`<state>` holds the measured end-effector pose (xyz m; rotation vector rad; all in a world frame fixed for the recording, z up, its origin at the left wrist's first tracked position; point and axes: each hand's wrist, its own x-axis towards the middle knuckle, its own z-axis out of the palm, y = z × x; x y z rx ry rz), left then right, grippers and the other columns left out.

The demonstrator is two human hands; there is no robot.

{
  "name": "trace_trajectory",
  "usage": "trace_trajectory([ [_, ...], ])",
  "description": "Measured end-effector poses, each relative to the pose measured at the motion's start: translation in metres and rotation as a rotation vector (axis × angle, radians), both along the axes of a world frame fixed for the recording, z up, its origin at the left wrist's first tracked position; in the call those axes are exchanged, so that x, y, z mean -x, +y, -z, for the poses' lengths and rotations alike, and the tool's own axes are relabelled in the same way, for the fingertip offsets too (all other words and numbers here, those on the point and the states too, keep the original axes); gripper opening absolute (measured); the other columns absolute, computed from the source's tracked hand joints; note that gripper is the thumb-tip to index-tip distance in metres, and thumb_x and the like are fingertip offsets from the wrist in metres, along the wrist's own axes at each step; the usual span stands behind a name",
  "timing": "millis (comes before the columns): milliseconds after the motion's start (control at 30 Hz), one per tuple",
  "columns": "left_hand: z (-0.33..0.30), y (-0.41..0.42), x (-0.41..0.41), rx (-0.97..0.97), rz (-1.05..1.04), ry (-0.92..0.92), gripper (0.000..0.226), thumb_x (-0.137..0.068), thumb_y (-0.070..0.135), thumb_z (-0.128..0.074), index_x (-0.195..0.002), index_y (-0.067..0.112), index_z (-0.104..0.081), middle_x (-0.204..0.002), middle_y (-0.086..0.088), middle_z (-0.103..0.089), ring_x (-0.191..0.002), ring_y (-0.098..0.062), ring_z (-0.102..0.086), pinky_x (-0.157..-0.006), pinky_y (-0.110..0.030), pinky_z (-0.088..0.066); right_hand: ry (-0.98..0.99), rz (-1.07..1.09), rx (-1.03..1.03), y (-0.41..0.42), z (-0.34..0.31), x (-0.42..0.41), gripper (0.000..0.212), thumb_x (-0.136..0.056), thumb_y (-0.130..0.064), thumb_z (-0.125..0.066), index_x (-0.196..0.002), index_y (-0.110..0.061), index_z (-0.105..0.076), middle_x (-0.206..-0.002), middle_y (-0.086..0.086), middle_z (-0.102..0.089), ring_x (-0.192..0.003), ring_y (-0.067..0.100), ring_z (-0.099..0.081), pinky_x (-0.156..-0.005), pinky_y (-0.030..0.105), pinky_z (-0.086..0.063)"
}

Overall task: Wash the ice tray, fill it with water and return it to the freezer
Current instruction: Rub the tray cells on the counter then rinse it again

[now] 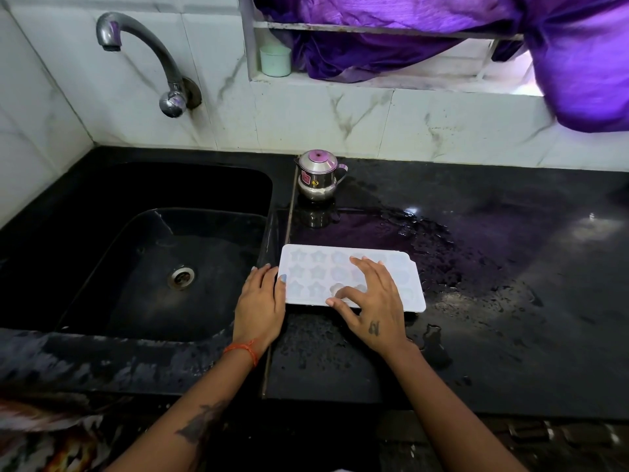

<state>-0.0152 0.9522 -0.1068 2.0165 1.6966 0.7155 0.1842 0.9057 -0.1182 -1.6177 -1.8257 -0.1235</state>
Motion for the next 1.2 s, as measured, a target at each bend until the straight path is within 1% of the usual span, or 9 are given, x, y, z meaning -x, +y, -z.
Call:
trace_trajectory([
  [100, 0.0, 0.0, 0.0, 0.006, 0.0, -0.001, 0.045, -0.1, 0.034, -0.029, -0.135, 0.012, -0.047, -0.146, -0.006, -0.042, -0.141, -0.022, -0.027, -0.115, -0.032, -0.02, -0.004, 0.01, 0.0, 0.0, 0.001, 0.0, 0.034, -0.086, -0.051, -0.058, -0.073, -0.022, -0.069, -0.132, 0.01, -0.055, -0.127, 0.026, -0.047, -0.109, 0.047, -0.034],
  [233, -0.001, -0.001, 0.0, 0.004, 0.001, -0.005, 0.044, -0.1, 0.033, -0.029, -0.135, 0.012, -0.047, -0.146, -0.006, -0.042, -0.141, -0.022, -0.027, -0.115, -0.032, -0.019, -0.032, 0.032, 0.006, 0.0, 0.002, 0.0, 0.035, -0.086, -0.052, -0.058, -0.078, -0.02, -0.07, -0.13, 0.011, -0.057, -0.125, 0.028, -0.049, -0.106, 0.048, -0.036],
  [467, -0.002, -0.001, 0.0, 0.005, 0.009, -0.015, 0.044, -0.1, 0.032, -0.03, -0.134, 0.011, -0.048, -0.145, -0.007, -0.043, -0.141, -0.022, -0.027, -0.116, -0.033, -0.019, -0.037, 0.032, 0.005, 0.0, 0.003, 0.0, 0.032, -0.086, -0.052, -0.057, -0.085, -0.024, -0.073, -0.129, 0.009, -0.057, -0.124, 0.027, -0.049, -0.105, 0.048, -0.038],
  [700, -0.001, 0.0, 0.001, 0.009, 0.011, -0.018, 0.043, -0.1, 0.032, -0.03, -0.135, 0.012, -0.048, -0.146, -0.006, -0.042, -0.141, -0.022, -0.027, -0.116, -0.032, -0.019, -0.023, 0.006, -0.02, 0.0, 0.002, 0.001, 0.027, -0.086, -0.048, -0.059, -0.081, -0.025, -0.074, -0.128, 0.009, -0.058, -0.124, 0.027, -0.049, -0.109, 0.042, -0.034],
  [833, -0.002, 0.0, 0.001, 0.012, 0.012, -0.019, 0.044, -0.1, 0.032, -0.03, -0.135, 0.012, -0.047, -0.146, -0.006, -0.042, -0.141, -0.021, -0.027, -0.116, -0.032, -0.018, 0.002, -0.017, -0.033, -0.001, 0.001, 0.001, 0.026, -0.085, -0.045, -0.062, -0.078, -0.023, -0.073, -0.126, 0.01, -0.059, -0.124, 0.027, -0.05, -0.106, 0.046, -0.037],
  [967, -0.001, 0.0, 0.002, 0.01, 0.013, -0.026, 0.043, -0.1, 0.032, -0.031, -0.134, 0.012, -0.048, -0.145, -0.007, -0.043, -0.14, -0.022, -0.028, -0.116, -0.032, -0.018, 0.04, -0.011, -0.044, -0.001, -0.001, 0.002, 0.026, -0.084, -0.044, -0.064, -0.081, -0.019, -0.071, -0.126, 0.009, -0.059, -0.123, 0.026, -0.051, -0.105, 0.046, -0.038],
  [1033, -0.001, 0.0, 0.001, 0.006, 0.012, -0.028, 0.043, -0.1, 0.032, -0.031, -0.134, 0.012, -0.049, -0.145, -0.007, -0.043, -0.14, -0.022, -0.028, -0.116, -0.032, -0.019, 0.069, -0.012, -0.05, -0.002, -0.004, 0.004, 0.028, -0.085, -0.045, -0.063, -0.082, -0.019, -0.071, -0.126, 0.009, -0.058, -0.125, 0.025, -0.049, -0.108, 0.044, -0.035],
  [1200, 0.0, 0.0, 0.001, 0.006, 0.01, -0.023, 0.042, -0.1, 0.031, -0.032, -0.134, 0.012, -0.048, -0.145, -0.006, -0.043, -0.141, -0.023, -0.028, -0.115, -0.032, -0.02, 0.085, -0.044, -0.071, 0.004, -0.014, 0.016, 0.035, -0.087, -0.049, -0.058, -0.083, -0.016, -0.071, -0.127, 0.011, -0.057, -0.126, 0.026, -0.048, -0.114, 0.034, -0.027],
])
